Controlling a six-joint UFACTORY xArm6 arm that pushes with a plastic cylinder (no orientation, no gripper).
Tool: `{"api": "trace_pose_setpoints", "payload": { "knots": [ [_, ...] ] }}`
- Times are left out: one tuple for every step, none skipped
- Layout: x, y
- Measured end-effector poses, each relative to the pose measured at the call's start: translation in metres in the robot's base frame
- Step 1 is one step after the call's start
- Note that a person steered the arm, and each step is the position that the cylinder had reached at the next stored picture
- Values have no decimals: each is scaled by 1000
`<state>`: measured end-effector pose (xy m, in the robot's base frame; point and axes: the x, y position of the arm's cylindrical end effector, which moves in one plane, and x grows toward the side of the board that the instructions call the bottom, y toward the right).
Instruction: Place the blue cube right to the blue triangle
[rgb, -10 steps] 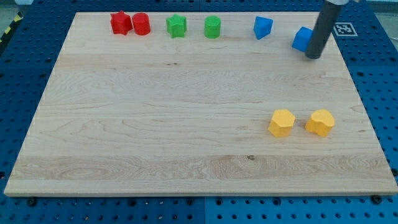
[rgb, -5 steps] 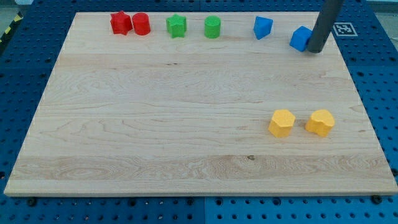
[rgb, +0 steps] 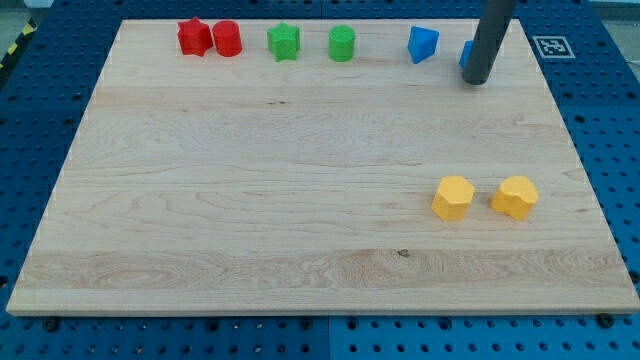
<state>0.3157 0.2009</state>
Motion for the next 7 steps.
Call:
{"api": "trace_pose_setpoints", "payload": {
  "knots": [
    [-11, -1],
    [-14, -1],
    [-15, -1],
    [-15, 3],
    [-17, 9],
    [-17, 20],
    [-19, 30]
  ]
}}
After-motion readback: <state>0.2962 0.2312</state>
